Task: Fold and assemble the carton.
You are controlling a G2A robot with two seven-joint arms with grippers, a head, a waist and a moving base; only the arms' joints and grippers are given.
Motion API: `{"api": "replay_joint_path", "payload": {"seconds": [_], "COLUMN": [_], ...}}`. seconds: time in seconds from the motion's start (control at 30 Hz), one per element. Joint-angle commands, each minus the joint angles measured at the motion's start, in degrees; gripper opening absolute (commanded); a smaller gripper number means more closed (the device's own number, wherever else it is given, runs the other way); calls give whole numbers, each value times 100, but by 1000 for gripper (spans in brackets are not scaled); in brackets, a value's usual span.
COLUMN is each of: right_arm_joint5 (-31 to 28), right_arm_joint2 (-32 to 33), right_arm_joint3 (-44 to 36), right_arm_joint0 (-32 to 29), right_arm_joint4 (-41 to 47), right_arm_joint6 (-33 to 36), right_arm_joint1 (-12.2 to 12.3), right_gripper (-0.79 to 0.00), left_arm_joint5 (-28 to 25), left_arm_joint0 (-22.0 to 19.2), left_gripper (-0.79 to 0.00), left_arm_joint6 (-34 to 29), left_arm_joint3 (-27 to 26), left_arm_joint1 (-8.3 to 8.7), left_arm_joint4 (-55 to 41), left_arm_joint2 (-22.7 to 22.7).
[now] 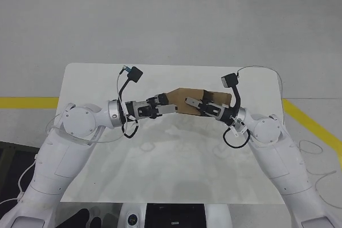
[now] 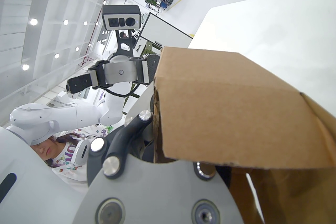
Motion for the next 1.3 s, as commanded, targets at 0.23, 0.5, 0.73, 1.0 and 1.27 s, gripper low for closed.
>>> {"api": "replay_joint_path", "payload": {"seconds": [0.23, 0.5, 0.73, 1.0, 1.27], "right_arm_joint5": [-67, -172, -255, -420, -566], "right_arm_joint2": [-41, 71, 410, 547, 408], "right_arm_joint3": [7, 146, 143, 183, 169], "right_arm_joint0": [-2, -27, -205, -304, -294], "right_arm_joint4": [52, 137, 302, 885, 1228], "right_arm_joint6": [-117, -160, -52, 368, 582], "right_arm_joint1": [-20, -8, 66, 105, 82], "right_gripper": [-785, -785, -785, -785, -785], "left_arm_joint5": [24, -1, -62, 37, 237], "left_arm_joint0": [-37, 3, 296, 530, 131], "left_gripper": [0, 0, 0, 0, 0], "left_arm_joint6": [93, 213, 108, 185, 306], "left_arm_joint3": [-13, -29, -114, -3, 200], "left_arm_joint1": [-16, -2, 99, 121, 35], "left_arm_joint4": [-11, 19, 636, 1494, 1679], "left_arm_joint2": [46, -81, -428, -222, 192]}}
